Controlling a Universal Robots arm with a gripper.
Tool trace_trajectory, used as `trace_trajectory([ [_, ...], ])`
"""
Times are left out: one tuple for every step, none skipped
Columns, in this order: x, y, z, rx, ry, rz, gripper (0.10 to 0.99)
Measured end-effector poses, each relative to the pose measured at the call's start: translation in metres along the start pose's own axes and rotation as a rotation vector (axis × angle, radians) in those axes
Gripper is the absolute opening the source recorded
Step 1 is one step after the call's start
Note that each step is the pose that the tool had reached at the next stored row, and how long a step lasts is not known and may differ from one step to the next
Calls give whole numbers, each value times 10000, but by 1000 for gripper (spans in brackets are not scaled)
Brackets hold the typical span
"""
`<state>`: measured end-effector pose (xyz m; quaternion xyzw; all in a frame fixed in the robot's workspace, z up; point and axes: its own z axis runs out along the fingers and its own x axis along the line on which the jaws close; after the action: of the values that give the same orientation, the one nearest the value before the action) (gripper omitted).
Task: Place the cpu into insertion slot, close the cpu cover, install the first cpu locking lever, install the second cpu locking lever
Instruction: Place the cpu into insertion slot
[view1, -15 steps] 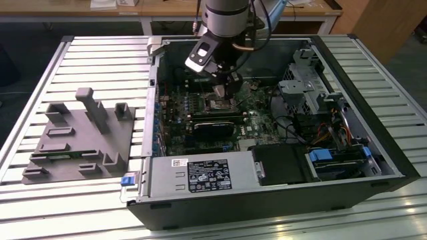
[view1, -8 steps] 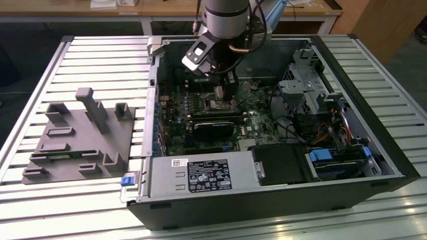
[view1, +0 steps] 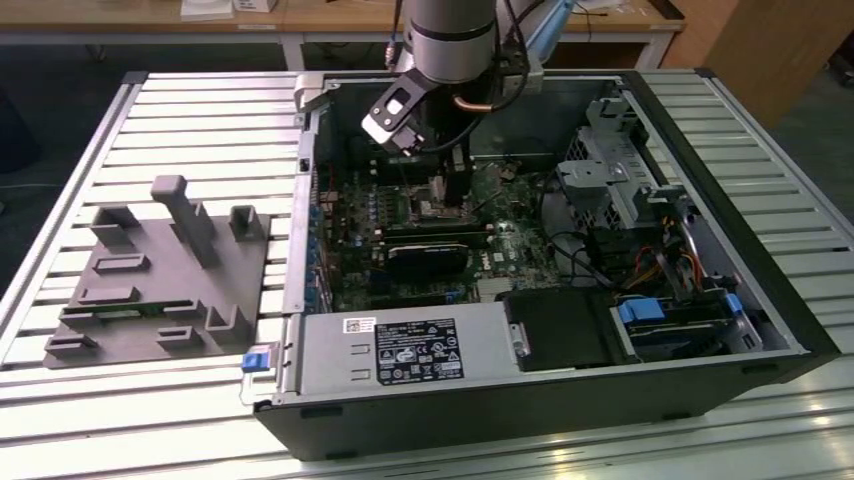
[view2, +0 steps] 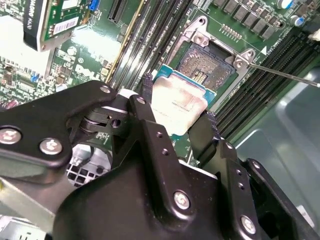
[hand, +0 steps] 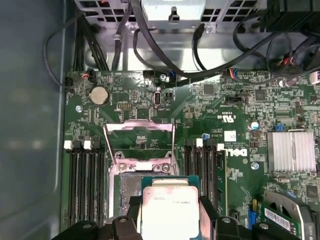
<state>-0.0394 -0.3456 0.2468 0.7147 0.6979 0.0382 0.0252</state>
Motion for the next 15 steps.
trace_trajectory([
  [0, -2, 17, 0, 1, -12, 537],
  [-1, -3, 32, 1, 3, -29, 537],
  [-1, -4, 47, 1, 5, -49, 537],
  [-1, -6, 62, 1, 7, -77, 537],
  [-1, -7, 76, 2, 11, -115, 537],
  [-1, -8, 90, 3, 15, -166, 537],
  [0, -9, 102, 5, 20, -228, 537],
  [0, -10, 112, 6, 25, -296, 537],
  [1, -11, 120, 7, 31, -359, 537],
  [1, -12, 127, 8, 35, -426, 537],
  [2, -12, 135, 9, 38, -476, 537],
  [2, -13, 142, 10, 38, -504, 537],
  [2, -14, 149, 10, 36, -517, 537],
  [3, -17, 157, 11, 31, -521, 537],
  [5, -21, 165, 10, 20, -522, 537],
])
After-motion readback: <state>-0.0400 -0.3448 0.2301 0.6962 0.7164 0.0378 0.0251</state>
